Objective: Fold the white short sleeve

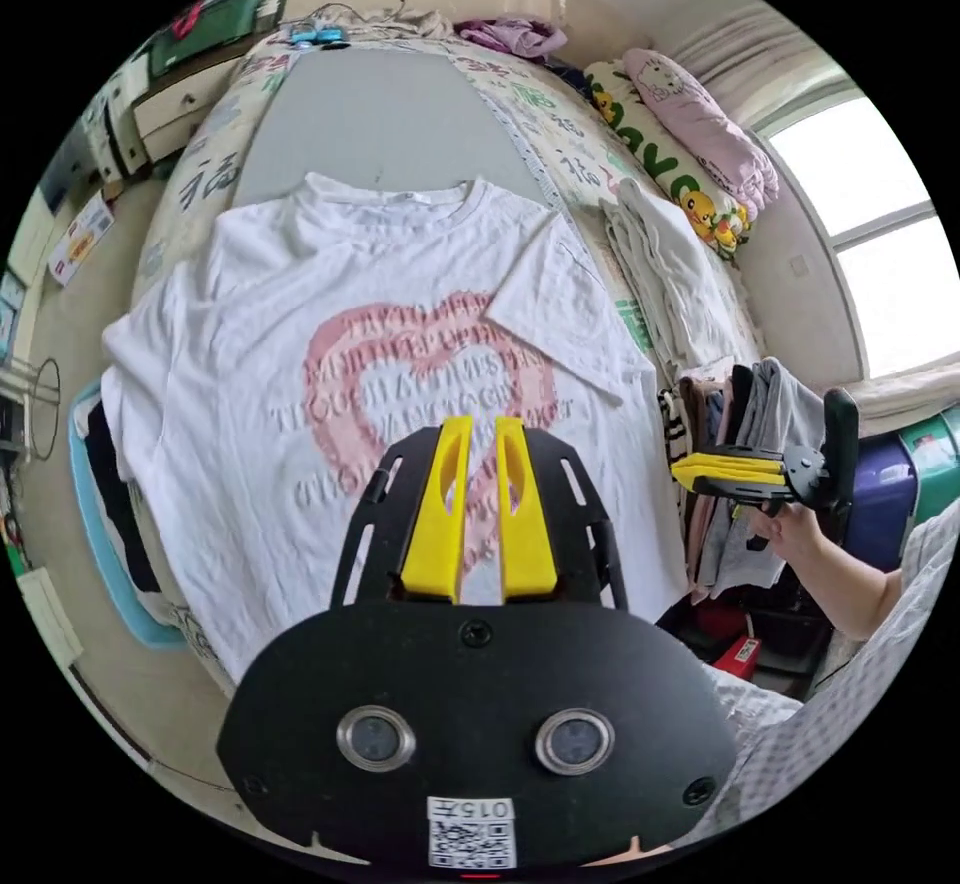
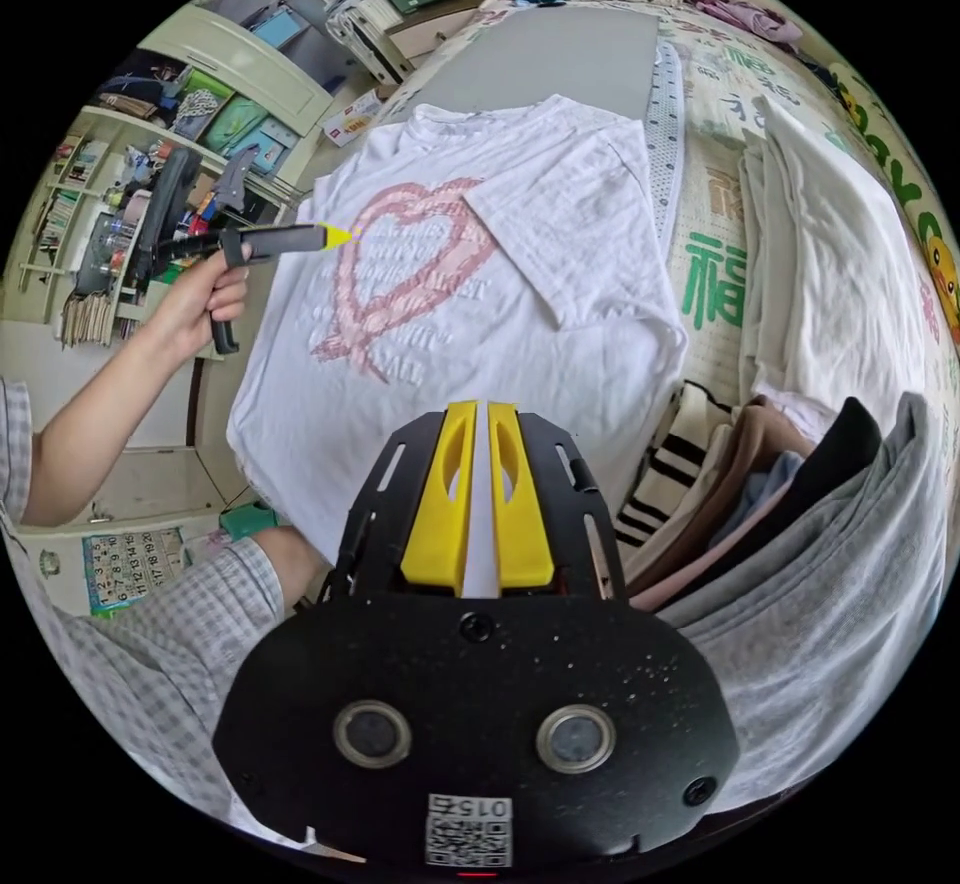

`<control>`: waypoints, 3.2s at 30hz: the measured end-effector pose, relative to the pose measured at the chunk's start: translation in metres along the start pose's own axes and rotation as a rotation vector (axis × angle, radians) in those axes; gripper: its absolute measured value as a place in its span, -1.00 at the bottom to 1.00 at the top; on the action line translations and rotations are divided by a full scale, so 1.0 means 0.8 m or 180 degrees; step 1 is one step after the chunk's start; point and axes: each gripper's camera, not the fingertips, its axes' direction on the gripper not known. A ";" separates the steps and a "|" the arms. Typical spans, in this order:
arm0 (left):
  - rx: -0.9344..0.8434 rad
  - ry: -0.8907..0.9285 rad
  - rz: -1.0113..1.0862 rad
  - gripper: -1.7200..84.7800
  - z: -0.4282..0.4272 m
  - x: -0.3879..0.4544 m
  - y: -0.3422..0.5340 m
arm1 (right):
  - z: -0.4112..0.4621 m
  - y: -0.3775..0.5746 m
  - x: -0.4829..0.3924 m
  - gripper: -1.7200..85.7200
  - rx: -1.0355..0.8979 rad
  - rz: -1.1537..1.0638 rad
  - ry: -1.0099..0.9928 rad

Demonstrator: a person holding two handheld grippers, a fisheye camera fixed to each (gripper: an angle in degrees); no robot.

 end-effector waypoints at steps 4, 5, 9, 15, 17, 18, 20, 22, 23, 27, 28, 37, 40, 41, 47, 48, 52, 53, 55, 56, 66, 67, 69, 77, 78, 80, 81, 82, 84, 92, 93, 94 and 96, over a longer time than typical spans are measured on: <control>0.0162 0.0028 -0.0908 -0.82 -0.040 -0.107 0.073 | 0.037 -0.049 -0.044 -0.85 -0.0057 -0.0136 -0.0037; 0.0198 0.0030 -0.1019 -0.81 -0.046 -0.122 0.082 | 0.041 -0.059 -0.052 -0.85 -0.0049 -0.0175 -0.0049; 0.0531 0.0242 -0.1675 -0.78 -0.077 -0.219 0.124 | 0.077 -0.150 -0.114 -0.85 -0.0006 -0.0602 -0.0100; 0.1036 0.0456 -0.2165 -0.76 -0.085 -0.335 0.126 | 0.157 -0.304 -0.203 -0.85 -0.0073 -0.1104 0.0003; 0.1109 0.0629 -0.2222 -0.74 -0.076 -0.362 0.116 | 0.184 -0.348 -0.222 -0.85 -0.0107 -0.1201 -0.0132; 0.1124 0.0777 -0.2196 -0.72 -0.067 -0.376 0.108 | 0.203 -0.378 -0.233 -0.85 -0.0139 -0.1214 -0.0189; 0.0986 0.0773 -0.2144 -0.73 -0.054 -0.391 0.096 | 0.232 -0.419 -0.249 -0.85 -0.0181 -0.1216 -0.0167; 0.0848 0.0673 -0.2236 -0.81 -0.047 -0.409 0.095 | 0.268 -0.471 -0.272 -0.85 -0.0216 -0.1283 -0.0092; 0.0897 0.0719 -0.2261 -0.84 -0.047 -0.413 0.099 | 0.277 -0.483 -0.277 -0.85 -0.0237 -0.1300 -0.0069; 0.1226 0.1159 -0.2538 -0.95 -0.057 -0.434 0.141 | 0.349 -0.569 -0.320 -0.83 -0.0500 -0.1522 0.0154; 0.1242 0.1171 -0.2547 -0.96 -0.060 -0.437 0.150 | 0.370 -0.590 -0.335 -0.82 -0.0589 -0.1630 0.0265; 0.1238 0.1494 -0.2678 -0.97 -0.045 -0.474 0.170 | 0.528 -0.687 -0.390 -0.70 -0.1874 -0.2134 0.0843; 0.1250 0.1536 -0.2661 -0.97 -0.045 -0.483 0.174 | 0.562 -0.693 -0.388 -0.71 -0.2206 -0.2320 0.1120; 0.1253 0.1544 -0.2663 -0.97 -0.045 -0.484 0.175 | 0.564 -0.694 -0.388 -0.71 -0.2196 -0.2357 0.1144; 0.1185 0.1518 -0.2599 -0.97 -0.048 -0.495 0.177 | 0.549 -0.705 -0.395 -0.95 -0.2029 -0.2724 0.1079; 0.1190 0.1515 -0.2602 -0.97 -0.050 -0.496 0.178 | 0.532 -0.711 -0.393 -0.97 -0.1859 -0.2673 0.0950; 0.1355 0.1400 -0.2447 -0.97 -0.072 -0.492 0.175 | 0.440 -0.728 -0.363 -0.98 -0.1089 -0.2462 0.0533; 0.1380 0.1373 -0.2397 -0.97 -0.077 -0.489 0.173 | 0.423 -0.728 -0.355 -0.98 -0.0976 -0.2438 0.0468; 0.1485 0.1231 -0.2055 -0.97 -0.098 -0.471 0.164 | 0.351 -0.717 -0.313 -0.98 -0.0569 -0.2271 0.0192; 0.1489 0.1174 -0.1937 -0.97 -0.103 -0.465 0.161 | 0.333 -0.711 -0.300 -0.98 -0.0480 -0.2222 0.0124; 0.0877 0.0780 -0.0329 -0.97 -0.080 -0.332 0.153 | 0.219 -0.539 -0.099 -0.98 -0.0236 -0.1084 -0.0123; 0.0746 0.0775 -0.0253 -0.96 -0.068 -0.322 0.157 | 0.224 -0.523 -0.086 -0.98 -0.0290 -0.1002 -0.0088; 0.0518 0.0779 -0.0147 -0.96 -0.050 -0.311 0.161 | 0.233 -0.504 -0.070 -0.97 -0.0429 -0.0915 0.0011; 0.0375 0.0395 -0.0208 -0.86 -0.055 -0.316 0.166 | 0.203 -0.512 -0.036 -0.85 -0.0398 -0.0468 0.0042; 0.0439 0.0304 -0.0245 -0.84 -0.059 -0.319 0.162 | 0.199 -0.523 -0.041 -0.84 -0.0337 -0.0480 0.0028; 0.0492 0.0322 -0.0204 -0.83 -0.060 -0.321 0.154 | 0.197 -0.544 -0.049 -0.83 -0.0223 -0.0485 -0.0017; 0.0426 0.0329 -0.0088 -0.82 -0.055 -0.320 0.147 | 0.198 -0.560 -0.055 -0.82 -0.0157 -0.0479 -0.0075; 0.0343 0.0246 0.0003 -0.81 -0.050 -0.319 0.141 | 0.202 -0.575 -0.061 -0.81 -0.0138 -0.0493 -0.0137; 0.0375 0.0110 0.0200 -0.81 -0.048 -0.315 0.138 | 0.210 -0.597 -0.069 -0.81 -0.0167 -0.0480 -0.0179; 0.0358 0.0069 0.0417 -0.94 -0.035 -0.309 0.141 | 0.229 -0.645 -0.126 -0.94 -0.0441 -0.0881 0.0145; 0.0382 0.0008 0.0375 -0.96 -0.036 -0.310 0.142 | 0.224 -0.651 -0.136 -0.96 -0.0391 -0.0958 0.0246; 0.0442 0.0011 0.0354 -0.96 -0.039 -0.310 0.144 | 0.218 -0.659 -0.145 -0.97 -0.0344 -0.0985 0.0304; 0.0523 0.0052 0.0287 -0.97 -0.043 -0.313 0.146 | 0.211 -0.674 -0.154 -0.97 -0.0324 -0.0944 0.0369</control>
